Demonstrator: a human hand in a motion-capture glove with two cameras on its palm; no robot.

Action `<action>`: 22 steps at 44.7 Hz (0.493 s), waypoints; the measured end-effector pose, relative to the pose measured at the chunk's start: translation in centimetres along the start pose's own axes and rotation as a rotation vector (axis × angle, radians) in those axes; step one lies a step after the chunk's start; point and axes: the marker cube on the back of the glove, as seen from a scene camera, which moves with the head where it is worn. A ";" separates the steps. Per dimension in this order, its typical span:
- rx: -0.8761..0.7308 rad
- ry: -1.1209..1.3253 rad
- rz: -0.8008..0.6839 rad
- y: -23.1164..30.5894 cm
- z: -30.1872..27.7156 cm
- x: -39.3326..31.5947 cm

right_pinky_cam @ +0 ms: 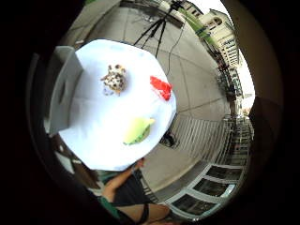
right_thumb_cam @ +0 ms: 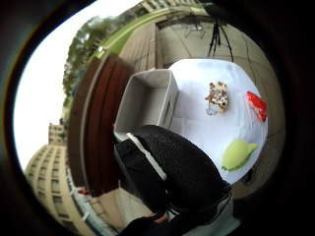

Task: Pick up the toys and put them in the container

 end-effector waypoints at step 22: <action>-0.021 0.036 -0.027 1.8 -0.1 1.9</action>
